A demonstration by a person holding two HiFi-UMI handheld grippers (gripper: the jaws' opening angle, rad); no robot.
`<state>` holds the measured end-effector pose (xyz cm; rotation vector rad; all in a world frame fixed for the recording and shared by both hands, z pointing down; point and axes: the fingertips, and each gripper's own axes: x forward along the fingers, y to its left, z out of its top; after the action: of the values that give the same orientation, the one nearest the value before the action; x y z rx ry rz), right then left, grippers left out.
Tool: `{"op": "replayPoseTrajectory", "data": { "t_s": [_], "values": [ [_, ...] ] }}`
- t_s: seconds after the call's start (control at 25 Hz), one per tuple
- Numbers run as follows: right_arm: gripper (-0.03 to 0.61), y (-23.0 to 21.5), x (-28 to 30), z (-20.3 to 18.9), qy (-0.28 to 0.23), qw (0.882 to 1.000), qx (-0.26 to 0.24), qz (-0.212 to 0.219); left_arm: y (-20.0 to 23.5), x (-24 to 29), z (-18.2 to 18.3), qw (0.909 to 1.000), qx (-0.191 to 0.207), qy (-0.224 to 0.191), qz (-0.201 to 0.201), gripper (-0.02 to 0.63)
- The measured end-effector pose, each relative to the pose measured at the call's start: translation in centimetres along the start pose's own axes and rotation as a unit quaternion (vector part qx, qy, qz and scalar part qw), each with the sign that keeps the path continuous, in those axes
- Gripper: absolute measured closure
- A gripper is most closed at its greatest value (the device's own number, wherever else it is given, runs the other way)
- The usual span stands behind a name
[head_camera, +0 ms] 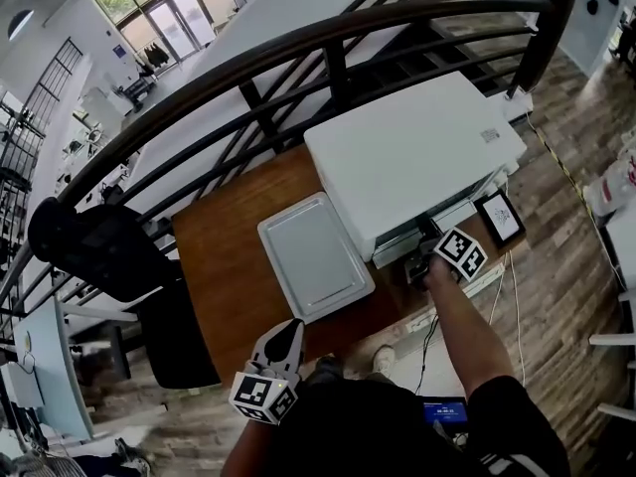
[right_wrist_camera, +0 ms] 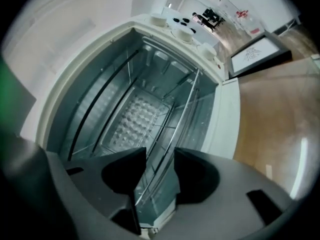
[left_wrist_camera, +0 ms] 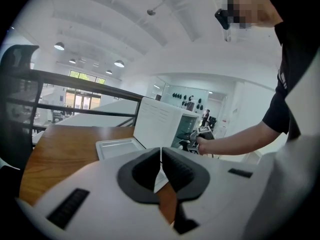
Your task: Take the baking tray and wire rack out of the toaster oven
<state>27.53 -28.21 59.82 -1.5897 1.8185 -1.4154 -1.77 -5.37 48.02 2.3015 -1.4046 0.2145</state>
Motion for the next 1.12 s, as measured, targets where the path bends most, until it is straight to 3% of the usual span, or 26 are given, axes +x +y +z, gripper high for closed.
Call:
{"op": "replayPoseTrajectory", "data": {
  "t_s": [0.16,0.24,0.4,1.12],
  "values": [
    [0.412,0.3,1.8,-0.3,0.011,1.000,-0.028,-0.004,0.6,-0.4,-0.1,0.9999,-0.002,0.002,0.016,0.600],
    [0.484,0.8,2.1,-0.3,0.008,1.000,-0.024,0.008,1.1,-0.6,-0.1,0.9996,-0.008,0.001,0.026,0.600],
    [0.526,1.2,1.9,-0.5,0.014,0.999,-0.001,0.042,1.6,-0.5,-0.3,0.9994,-0.016,0.002,0.032,0.600],
    [0.555,-1.6,-5.9,-1.6,0.012,0.996,0.036,0.087,-3.1,1.3,-1.3,0.9996,-0.003,0.021,-0.021,0.600]
  ]
}}
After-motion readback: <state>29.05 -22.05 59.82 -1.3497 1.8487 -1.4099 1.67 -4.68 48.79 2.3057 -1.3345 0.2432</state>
